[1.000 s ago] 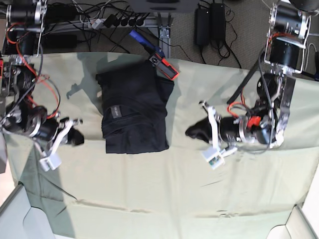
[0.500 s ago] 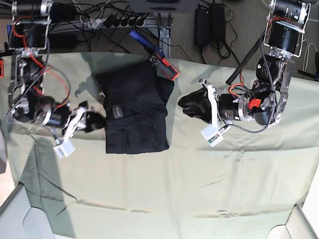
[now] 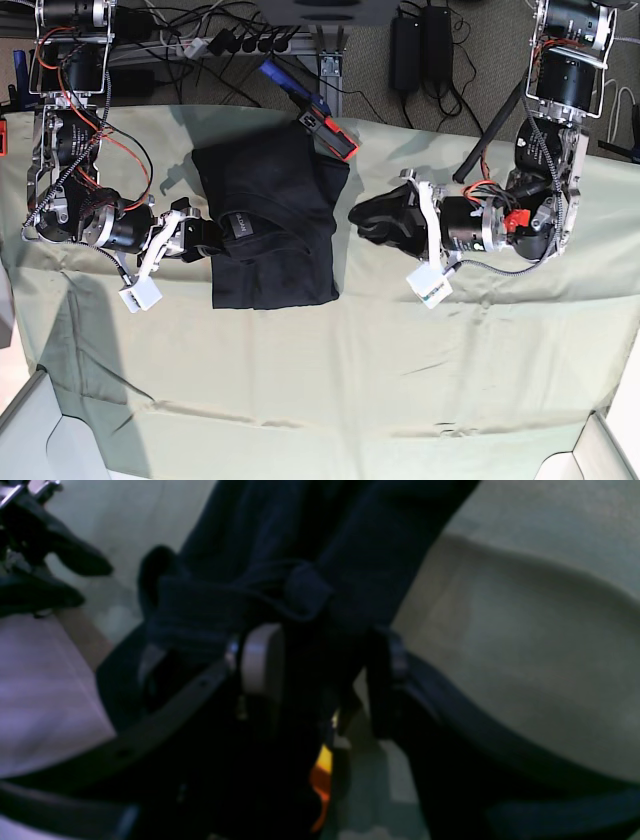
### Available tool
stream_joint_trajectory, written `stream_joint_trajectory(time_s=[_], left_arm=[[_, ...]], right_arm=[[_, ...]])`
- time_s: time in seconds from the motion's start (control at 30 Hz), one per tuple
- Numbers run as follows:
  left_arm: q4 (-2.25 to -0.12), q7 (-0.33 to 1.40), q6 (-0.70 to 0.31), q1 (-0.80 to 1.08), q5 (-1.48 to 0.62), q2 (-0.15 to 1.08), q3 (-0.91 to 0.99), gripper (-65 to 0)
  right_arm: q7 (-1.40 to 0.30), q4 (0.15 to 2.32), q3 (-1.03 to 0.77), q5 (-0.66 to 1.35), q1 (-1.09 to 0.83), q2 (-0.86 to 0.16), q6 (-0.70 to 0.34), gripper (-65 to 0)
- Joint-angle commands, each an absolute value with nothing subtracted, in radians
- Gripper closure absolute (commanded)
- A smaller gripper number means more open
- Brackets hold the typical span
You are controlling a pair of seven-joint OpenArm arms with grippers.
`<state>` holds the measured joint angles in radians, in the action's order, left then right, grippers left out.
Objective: Fold the T-shirt properly
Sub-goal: 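Move both grippers to opposite sides of the folded bundle, then grasp the bundle's sides with both grippers and push them inward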
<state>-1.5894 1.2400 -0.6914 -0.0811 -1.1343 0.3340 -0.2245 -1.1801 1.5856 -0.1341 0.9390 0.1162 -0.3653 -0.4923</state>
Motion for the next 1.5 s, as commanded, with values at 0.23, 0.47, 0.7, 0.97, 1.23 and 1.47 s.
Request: stream_joint_trajectory(time_s=[0.23, 0.47, 0.7, 0.97, 1.23, 1.47], left_arm=[[-1.605, 1.174, -0.698, -0.089, -1.100, 0.255, -0.222, -24.2], [-1.603, 1.119, -0.698, -0.089, -1.010, 0.258, -0.184, -24.2], [-1.509, 1.082, -0.698, -0.089, -1.010, 0.257, -0.143, -28.3], [-1.468, 1.145, -0.698, -0.088, -1.118, 0.243, -0.144, -30.1], [-1.468, 1.175, -0.698, -0.088, -1.154, 0.160, -0.144, -30.1], [-1.468, 1.148, -0.698, -0.086, -1.105, 0.157, -0.144, -30.0]], right_arm=[[-1.170, 1.600, -0.139, 0.962, 0.135, -0.365, -0.573, -26.9], [-1.174, 1.600, -0.139, 0.962, 0.135, -0.365, -0.573, -26.9], [-1.179, 1.600, -0.139, 0.962, 0.135, -0.365, -0.573, -26.9], [-1.178, 1.600, -0.139, 0.962, 0.136, -0.365, -0.573, -26.9], [-1.179, 1.600, -0.139, 0.962, 0.135, -0.365, -0.573, -26.9], [-1.178, 1.600, -0.139, 0.962, 0.135, -0.365, -0.573, -26.7]])
